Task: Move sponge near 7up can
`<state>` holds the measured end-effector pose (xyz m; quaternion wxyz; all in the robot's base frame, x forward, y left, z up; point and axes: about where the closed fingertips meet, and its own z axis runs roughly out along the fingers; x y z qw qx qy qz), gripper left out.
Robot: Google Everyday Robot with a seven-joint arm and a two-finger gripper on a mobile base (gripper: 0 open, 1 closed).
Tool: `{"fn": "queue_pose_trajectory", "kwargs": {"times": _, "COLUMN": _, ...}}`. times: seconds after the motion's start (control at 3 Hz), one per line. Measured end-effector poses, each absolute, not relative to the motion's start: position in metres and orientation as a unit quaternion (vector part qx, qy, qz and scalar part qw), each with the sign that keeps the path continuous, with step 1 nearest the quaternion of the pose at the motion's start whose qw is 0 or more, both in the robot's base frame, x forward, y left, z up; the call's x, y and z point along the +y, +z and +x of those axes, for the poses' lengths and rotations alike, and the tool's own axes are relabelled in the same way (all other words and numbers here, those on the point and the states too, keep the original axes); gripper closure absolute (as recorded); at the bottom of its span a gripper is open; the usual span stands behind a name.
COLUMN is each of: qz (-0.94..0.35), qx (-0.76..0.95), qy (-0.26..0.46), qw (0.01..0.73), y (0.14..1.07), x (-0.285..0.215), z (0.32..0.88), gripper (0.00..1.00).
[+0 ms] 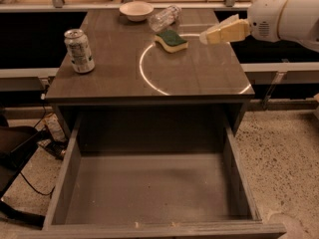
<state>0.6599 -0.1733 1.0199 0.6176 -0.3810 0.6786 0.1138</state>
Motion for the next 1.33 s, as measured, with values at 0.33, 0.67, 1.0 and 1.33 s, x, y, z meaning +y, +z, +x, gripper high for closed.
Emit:
{"fn": "queue_pose_trajectory", "kwargs": {"times": 0.33, "qz": -0.356, "qx": 0.686, "qy": 0.127, "qw": 0.622, "y": 1.007, "x": -0.162, "z": 0.685, "gripper": 0.00}}
{"fn": "queue_pose_trajectory", "kwargs": {"times": 0.67, "qz": -0.323, "qx": 0.698, "qy": 0.154, "qw": 0.620, "y": 0.983, "x": -0.155, "z": 0.733, "gripper": 0.00}}
{"fn": "queue_pose_trajectory", "kwargs": {"times": 1.0, "qz": -0.300, "qx": 0.708, "qy": 0.163, "qw": 0.618, "y": 0.966, "x": -0.157, "z": 0.780, "gripper": 0.00}}
{"fn": "queue_pose_trajectory", "kwargs": {"times": 1.33, "qz": -0.291, "qx": 0.724, "qy": 0.155, "qw": 0.606, "y": 0.952, "x": -0.156, "z": 0.815, "gripper": 0.00}}
